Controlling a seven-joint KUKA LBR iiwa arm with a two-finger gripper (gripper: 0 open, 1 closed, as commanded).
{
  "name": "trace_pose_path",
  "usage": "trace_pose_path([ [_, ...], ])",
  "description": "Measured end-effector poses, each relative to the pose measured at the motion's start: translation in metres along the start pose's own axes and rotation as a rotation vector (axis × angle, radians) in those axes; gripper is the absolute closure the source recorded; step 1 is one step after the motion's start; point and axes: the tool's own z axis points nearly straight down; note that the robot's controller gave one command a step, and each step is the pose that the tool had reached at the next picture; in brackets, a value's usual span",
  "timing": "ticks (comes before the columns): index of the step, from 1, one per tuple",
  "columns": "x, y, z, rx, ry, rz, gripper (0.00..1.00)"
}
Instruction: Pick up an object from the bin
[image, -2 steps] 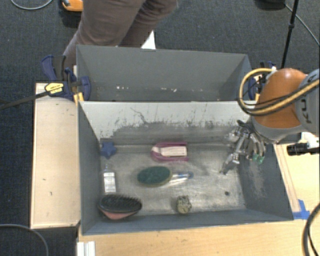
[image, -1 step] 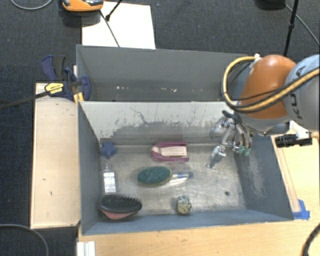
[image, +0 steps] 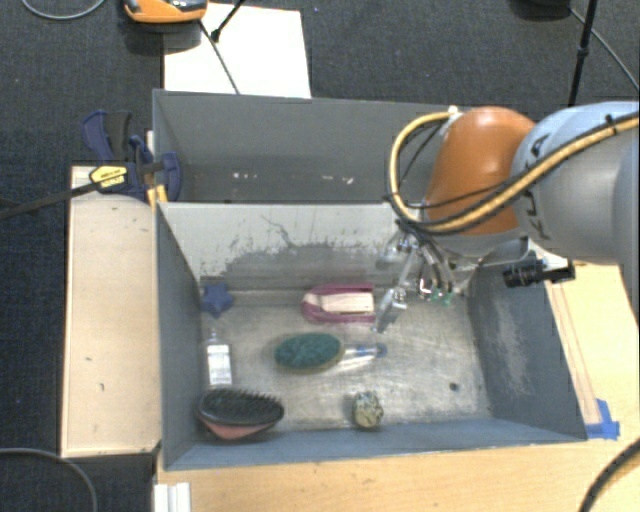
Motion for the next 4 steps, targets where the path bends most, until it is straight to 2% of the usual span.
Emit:
trace_pose_path([
  [1, -0.003, 0.005, 0.082, 0.002, -0.001, 0.196, 0.00],
  [2, -0.002, 0.005, 0.084, 0.005, 0.002, 0.192, 1.00],
  [3, 0.001, 0.021, -0.033, 0.001, -0.003, 0.146, 1.00],
  [4, 0.040, 0.009, -0.111, 0.002, -0.002, -0.020, 1.00],
])
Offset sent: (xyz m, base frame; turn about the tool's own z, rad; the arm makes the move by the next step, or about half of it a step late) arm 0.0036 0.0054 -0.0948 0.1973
